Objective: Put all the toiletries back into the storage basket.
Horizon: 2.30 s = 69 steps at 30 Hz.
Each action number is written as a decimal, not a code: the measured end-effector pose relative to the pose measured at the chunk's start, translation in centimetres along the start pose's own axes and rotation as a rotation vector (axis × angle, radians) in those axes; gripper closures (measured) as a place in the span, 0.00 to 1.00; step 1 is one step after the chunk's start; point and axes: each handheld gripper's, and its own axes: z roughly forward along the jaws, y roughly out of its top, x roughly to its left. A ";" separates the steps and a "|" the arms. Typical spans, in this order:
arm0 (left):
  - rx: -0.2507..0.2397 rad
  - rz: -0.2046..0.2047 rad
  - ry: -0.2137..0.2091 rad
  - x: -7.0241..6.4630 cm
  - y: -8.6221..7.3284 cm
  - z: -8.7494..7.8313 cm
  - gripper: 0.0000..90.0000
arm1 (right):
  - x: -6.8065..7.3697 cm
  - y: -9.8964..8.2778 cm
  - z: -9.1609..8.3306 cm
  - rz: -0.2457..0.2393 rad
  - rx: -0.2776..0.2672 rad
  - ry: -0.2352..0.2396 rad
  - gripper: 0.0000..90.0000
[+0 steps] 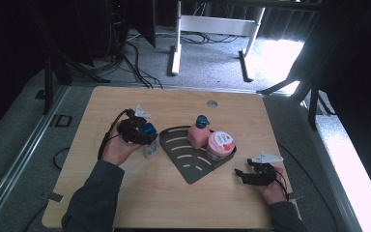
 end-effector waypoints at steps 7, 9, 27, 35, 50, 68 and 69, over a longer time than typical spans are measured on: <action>0.034 0.012 -0.010 0.1 0.5 0.6 0.43 | 0.0 0.0 0.0 -0.001 0.000 0.000 0.30; 0.045 0.020 -0.009 0.0 0.6 0.7 0.43 | 0.0 0.0 0.0 -0.001 0.000 0.001 0.30; 0.124 0.047 -0.015 -0.1 1.0 2.1 0.46 | 0.0 0.0 0.0 -0.001 0.000 0.000 0.30; 0.143 0.059 -0.028 -0.1 0.9 2.4 0.50 | 0.0 0.0 0.0 -0.001 0.000 0.001 0.30; 0.194 0.055 -0.043 -0.3 0.8 2.6 0.58 | 0.0 0.0 0.0 -0.002 0.000 0.001 0.30; 0.241 0.059 -0.047 -0.3 0.6 3.2 0.58 | 0.0 0.0 0.0 -0.002 0.000 0.001 0.30; 0.242 0.059 -0.048 -0.3 0.6 3.3 0.58 | 0.0 0.0 0.0 -0.002 0.000 0.001 0.30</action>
